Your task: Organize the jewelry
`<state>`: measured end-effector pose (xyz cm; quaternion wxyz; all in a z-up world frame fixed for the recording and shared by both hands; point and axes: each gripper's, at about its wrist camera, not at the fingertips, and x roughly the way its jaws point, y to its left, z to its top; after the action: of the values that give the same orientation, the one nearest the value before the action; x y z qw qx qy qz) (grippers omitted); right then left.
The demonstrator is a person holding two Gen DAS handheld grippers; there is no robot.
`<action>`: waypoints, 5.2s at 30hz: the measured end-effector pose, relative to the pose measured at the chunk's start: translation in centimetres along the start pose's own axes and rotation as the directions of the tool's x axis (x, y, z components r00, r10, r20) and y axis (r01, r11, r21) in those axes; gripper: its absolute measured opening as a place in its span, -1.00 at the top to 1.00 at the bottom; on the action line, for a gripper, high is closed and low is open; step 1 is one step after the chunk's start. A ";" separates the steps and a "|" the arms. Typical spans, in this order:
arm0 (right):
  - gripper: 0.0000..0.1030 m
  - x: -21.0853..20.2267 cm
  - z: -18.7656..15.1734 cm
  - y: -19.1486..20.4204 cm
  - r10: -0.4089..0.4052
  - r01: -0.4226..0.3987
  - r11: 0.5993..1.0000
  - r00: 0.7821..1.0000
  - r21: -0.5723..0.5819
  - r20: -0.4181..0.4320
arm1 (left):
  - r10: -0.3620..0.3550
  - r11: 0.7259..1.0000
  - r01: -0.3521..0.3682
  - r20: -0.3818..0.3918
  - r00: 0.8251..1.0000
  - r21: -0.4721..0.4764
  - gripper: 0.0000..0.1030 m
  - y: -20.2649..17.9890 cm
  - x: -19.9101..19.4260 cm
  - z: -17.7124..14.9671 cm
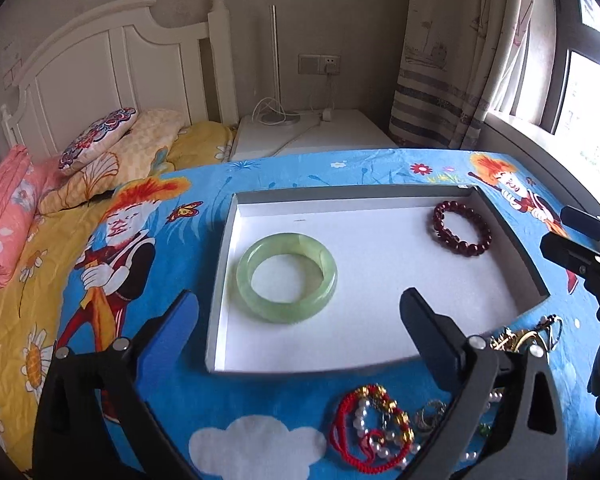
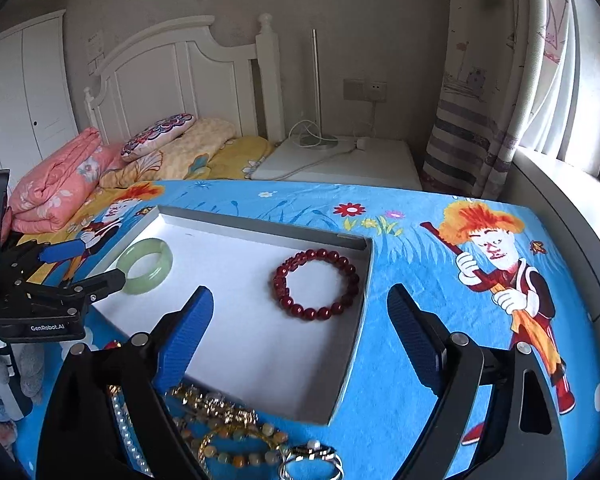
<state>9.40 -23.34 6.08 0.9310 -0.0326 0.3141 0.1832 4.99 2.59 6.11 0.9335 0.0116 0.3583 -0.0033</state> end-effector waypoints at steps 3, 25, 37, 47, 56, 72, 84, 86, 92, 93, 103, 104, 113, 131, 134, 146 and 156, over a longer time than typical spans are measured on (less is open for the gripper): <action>-0.66 -1.6 -1.8 0.1 -0.073 0.073 0.997 0.997 0.018 -0.009 | 0.007 1.000 -0.006 0.013 1.000 -0.021 -0.95 0.3 -2.0 -2.3; -0.26 -1.7 -8.0 -0.7 0.014 -0.004 0.998 0.986 0.061 -0.164 | -0.054 0.989 0.048 -0.041 0.998 -0.140 -0.95 1.7 -4.2 -9.3; 0.21 0.2 -7.8 -1.2 0.018 0.002 0.996 0.975 0.090 -0.223 | -0.059 0.990 0.053 -0.045 0.997 -0.130 -0.95 1.5 -4.1 -9.2; 0.25 -3.3 -8.6 -1.5 -0.026 0.036 0.994 0.995 0.103 -0.096 | -0.076 0.992 0.073 -0.025 0.997 -0.104 -0.95 0.9 -4.6 -9.3; 0.25 -4.3 -9.6 -2.2 0.034 -0.017 0.990 0.992 0.138 -0.121 | -0.078 0.992 0.075 -0.028 0.997 -0.102 -0.95 0.8 -4.6 -9.3; 0.23 -7.8 -13.5 -5.0 0.098 -0.045 0.963 0.977 0.266 -0.189 | -0.349 0.878 0.335 -0.022 0.937 0.341 -0.75 -13.7 -10.7 -11.3; 0.21 -8.6 -14.3 -6.5 0.102 -0.046 0.956 0.978 0.290 -0.180 | -0.374 0.742 0.429 -0.213 0.903 0.516 0.00 -21.5 -5.5 -12.3; 0.20 -8.3 -14.0 -6.1 0.071 -0.021 0.968 0.979 0.251 -0.191 | -0.390 0.733 0.449 -0.224 0.893 0.511 0.05 -21.4 -5.4 -12.3; 0.18 -7.4 -13.5 -4.4 -0.016 0.046 0.990 0.975 0.131 -0.222 | -0.437 0.721 0.499 -0.244 0.866 0.480 0.93 -20.5 -5.4 -12.3; 0.19 -7.4 -13.6 -4.2 -0.024 0.051 0.992 0.976 0.115 -0.218 | -0.433 0.729 0.492 -0.236 0.870 0.476 0.92 -20.3 -5.5 -12.3; 0.24 -8.9 -13.7 -3.9 0.015 -0.001 0.995 0.991 0.102 -0.137 | -0.434 0.760 0.448 -0.145 0.889 0.471 0.93 -19.0 -7.9 -12.2; 0.24 -9.1 -13.6 -4.2 0.020 -0.005 0.993 0.992 0.114 -0.128 | -0.432 0.763 0.443 -0.137 0.891 0.471 0.93 -18.9 -8.1 -12.0; 0.24 -9.1 -12.1 -3.0 0.039 -0.030 0.995 0.994 0.092 -0.098 | -0.392 0.793 0.385 -0.089 0.916 0.471 0.93 -17.3 -8.2 -9.7; 0.24 -0.3 -2.4 0.3 0.097 -0.097 0.995 0.992 0.002 -0.075 | -0.265 0.915 0.290 -0.125 0.956 0.280 0.93 -10.3 1.4 3.9; 0.24 1.8 -1.8 0.4 0.092 -0.093 0.996 0.990 -0.001 -0.107 | -0.232 0.931 0.265 -0.155 0.960 0.252 0.93 -10.1 4.0 5.1; 0.23 6.3 -1.7 0.8 0.057 -0.063 0.998 0.980 -0.023 -0.189 | -0.166 0.964 0.213 -0.269 0.949 0.157 0.88 -10.2 11.2 6.7; -0.16 2.8 -1.2 0.1 0.090 -0.090 0.996 0.991 0.005 -0.095 | -0.151 0.975 0.168 -0.120 0.981 0.144 -0.46 -8.9 6.8 7.3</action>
<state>10.71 -22.54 3.42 0.9058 -0.0265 0.3592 0.2231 14.81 -6.44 6.87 0.9057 0.0545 0.4070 -0.1051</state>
